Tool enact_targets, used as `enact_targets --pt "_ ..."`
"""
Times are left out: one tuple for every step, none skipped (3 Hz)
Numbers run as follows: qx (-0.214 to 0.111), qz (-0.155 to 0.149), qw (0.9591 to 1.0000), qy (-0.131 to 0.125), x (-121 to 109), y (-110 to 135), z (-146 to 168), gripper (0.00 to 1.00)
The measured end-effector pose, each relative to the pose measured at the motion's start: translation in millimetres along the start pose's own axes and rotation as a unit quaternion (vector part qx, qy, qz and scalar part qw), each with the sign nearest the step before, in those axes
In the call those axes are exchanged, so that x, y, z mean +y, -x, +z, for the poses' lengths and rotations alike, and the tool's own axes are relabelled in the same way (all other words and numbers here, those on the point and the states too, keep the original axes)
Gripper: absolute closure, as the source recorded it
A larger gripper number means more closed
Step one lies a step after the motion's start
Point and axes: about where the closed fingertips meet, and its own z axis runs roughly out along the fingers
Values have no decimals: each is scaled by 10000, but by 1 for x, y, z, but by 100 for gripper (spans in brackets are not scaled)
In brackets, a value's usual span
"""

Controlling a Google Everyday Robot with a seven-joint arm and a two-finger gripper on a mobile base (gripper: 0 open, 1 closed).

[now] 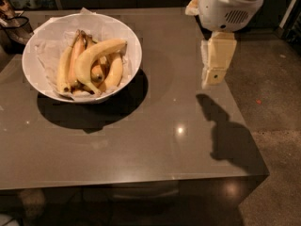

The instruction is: Pick banana from white bowl

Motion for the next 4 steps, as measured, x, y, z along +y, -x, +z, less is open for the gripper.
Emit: enact_targets --pt "-55 -217 9998 7 -23 20 6 0" --pt "-79 -232 9997 -49 -25 23 3 0" --pt "-98 -409 9990 -175 -42 36 13 0" --pt "-61 -777 9968 -164 -65 56 31 0"
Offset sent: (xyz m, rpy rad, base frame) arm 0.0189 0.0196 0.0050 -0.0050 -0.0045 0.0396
